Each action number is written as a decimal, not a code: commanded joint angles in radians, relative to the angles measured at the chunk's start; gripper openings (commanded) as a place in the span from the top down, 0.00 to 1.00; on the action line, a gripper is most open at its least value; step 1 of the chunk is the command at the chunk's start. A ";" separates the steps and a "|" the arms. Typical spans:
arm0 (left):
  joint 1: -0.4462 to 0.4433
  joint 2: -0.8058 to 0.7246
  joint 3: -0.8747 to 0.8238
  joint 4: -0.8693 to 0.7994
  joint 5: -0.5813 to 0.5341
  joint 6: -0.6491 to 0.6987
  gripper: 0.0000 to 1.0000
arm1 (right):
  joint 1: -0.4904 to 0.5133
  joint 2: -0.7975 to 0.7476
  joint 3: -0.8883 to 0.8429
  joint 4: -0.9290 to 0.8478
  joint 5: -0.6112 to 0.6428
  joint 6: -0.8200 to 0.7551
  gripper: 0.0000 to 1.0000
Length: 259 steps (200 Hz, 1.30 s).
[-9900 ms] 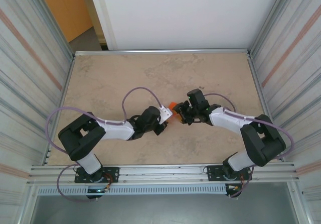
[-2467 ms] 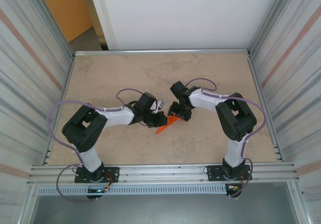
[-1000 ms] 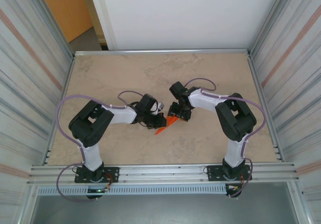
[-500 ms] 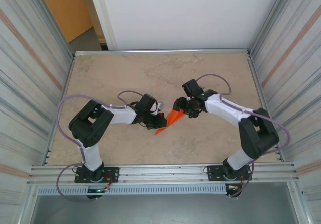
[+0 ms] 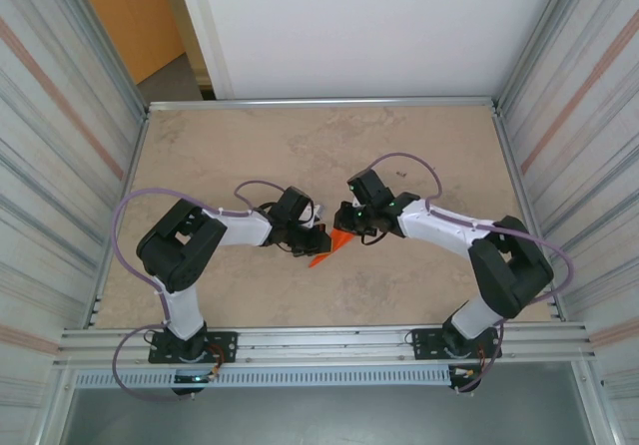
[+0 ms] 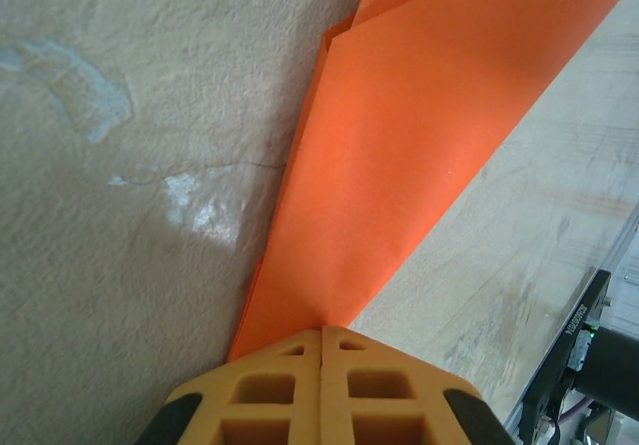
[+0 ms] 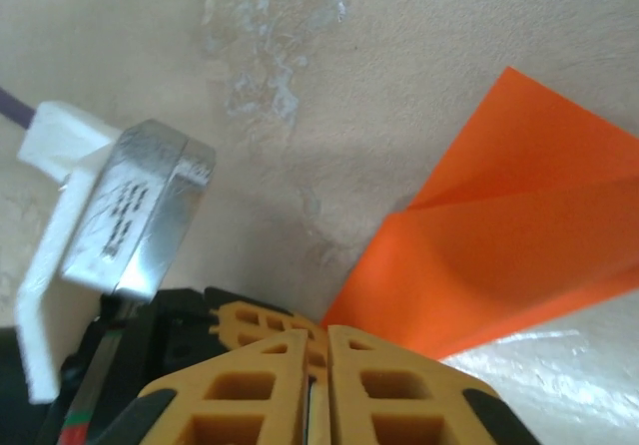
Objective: Fold a paper plane with a square sheet of paper (pick it up from the middle)
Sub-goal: Fold the wing for the fifth time at the center of the table.
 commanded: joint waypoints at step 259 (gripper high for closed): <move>0.003 0.035 0.140 -0.173 0.063 0.102 0.93 | -0.091 0.256 -0.159 0.152 -0.121 -0.054 0.99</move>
